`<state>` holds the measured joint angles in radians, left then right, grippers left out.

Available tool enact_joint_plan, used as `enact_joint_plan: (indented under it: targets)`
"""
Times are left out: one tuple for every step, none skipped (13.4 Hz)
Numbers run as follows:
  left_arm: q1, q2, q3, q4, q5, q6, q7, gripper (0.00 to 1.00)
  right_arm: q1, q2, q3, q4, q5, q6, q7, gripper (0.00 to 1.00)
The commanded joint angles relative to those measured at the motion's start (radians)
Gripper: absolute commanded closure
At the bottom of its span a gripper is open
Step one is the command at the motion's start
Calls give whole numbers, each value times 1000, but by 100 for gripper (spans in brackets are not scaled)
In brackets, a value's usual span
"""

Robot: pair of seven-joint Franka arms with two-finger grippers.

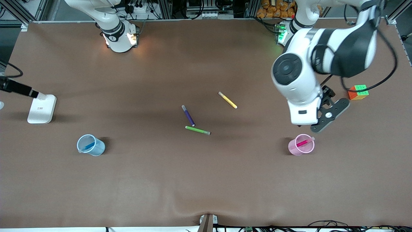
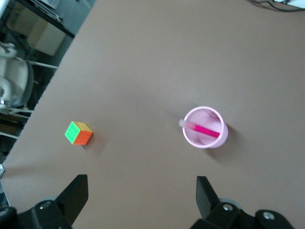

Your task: Place pink and blue markers in matching cups

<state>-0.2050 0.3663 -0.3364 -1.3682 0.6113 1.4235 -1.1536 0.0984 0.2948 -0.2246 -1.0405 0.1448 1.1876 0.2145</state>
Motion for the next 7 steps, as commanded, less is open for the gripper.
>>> enact_joint_plan:
  targets:
    - [10, -72, 5, -8, -103, -9, 49, 0, -64, -60, 43, -120, 19, 49, -10, 0]
    - [18, -92, 7, -8, -140, -9, 76, 0, -89, -81, 75, -166, 18, 88, -10, 0]
    - [36, -121, 8, -9, -171, -9, 115, 0, -88, -109, 85, -238, 7, 134, -9, 0]
    - [51, -147, 8, -11, -212, -11, 147, 0, -83, -156, 94, -331, -13, 195, -9, 0]
    - [59, -177, 10, -15, -246, -14, 197, 0, -86, -224, 122, -433, -40, 269, -10, 0]
    - [61, -203, 10, -18, -263, -18, 250, 0, -92, -267, 131, -496, -53, 309, -10, 0]
    - [75, -222, 10, -17, -287, -29, 293, 0, -91, -267, 133, -490, -56, 311, -10, 0]
